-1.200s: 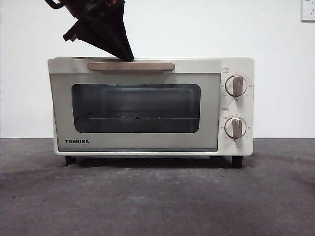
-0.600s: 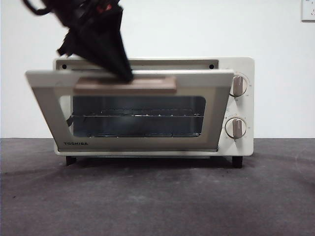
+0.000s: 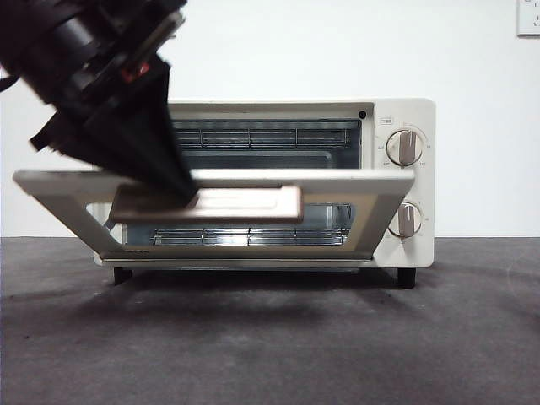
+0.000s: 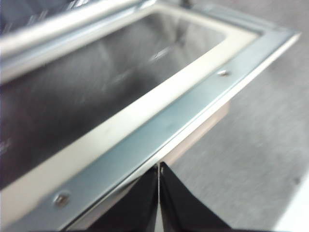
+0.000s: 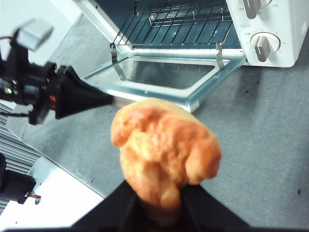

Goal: The left arm flap open the oven, the right arm pick bread and place it into oven, the left arm flap close the oven

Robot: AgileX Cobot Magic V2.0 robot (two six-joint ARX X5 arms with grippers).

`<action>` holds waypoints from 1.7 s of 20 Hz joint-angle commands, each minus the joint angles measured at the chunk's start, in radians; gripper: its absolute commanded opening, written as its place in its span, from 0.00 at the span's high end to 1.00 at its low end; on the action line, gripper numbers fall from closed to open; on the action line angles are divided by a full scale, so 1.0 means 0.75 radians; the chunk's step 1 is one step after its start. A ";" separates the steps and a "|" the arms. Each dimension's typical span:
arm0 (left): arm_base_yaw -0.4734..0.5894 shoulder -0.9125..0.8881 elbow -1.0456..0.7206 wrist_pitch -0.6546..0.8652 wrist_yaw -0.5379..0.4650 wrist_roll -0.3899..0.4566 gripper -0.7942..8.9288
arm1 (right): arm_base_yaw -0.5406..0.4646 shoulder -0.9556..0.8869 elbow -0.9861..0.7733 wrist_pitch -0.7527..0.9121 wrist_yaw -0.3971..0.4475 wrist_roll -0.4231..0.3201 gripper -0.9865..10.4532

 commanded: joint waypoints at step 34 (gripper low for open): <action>-0.101 -0.456 0.016 -0.312 0.063 -0.063 0.90 | 0.157 0.402 0.022 0.496 -0.128 0.218 0.87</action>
